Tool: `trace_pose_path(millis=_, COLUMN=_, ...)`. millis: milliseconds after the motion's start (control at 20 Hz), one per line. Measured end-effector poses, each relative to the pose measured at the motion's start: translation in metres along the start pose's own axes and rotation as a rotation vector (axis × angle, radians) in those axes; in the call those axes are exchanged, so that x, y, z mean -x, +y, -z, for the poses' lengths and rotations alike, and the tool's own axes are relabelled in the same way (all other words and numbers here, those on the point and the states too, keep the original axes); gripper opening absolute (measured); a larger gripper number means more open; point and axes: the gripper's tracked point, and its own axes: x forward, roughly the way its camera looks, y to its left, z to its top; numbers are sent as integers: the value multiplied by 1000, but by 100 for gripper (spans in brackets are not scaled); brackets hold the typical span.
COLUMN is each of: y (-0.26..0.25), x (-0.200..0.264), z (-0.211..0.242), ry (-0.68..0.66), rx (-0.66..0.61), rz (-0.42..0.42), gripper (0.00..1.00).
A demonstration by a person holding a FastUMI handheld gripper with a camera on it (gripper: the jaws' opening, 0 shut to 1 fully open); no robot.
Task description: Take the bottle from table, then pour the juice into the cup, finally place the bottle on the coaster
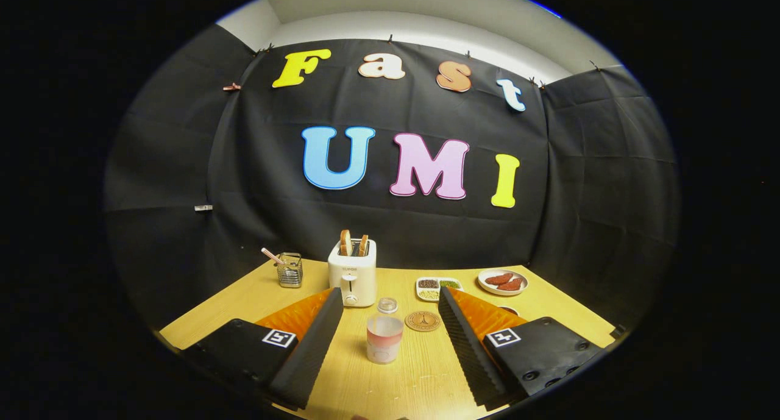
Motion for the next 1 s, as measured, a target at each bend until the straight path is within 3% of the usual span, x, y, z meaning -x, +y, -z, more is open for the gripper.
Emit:
trace_pose_path(millis=450, y=11, x=-54, z=69, ry=71, rx=3, rz=-21, gripper=97)
trace_pose_path(millis=1000, y=2, x=-105, z=127, ry=128, rx=-47, rz=54, gripper=97)
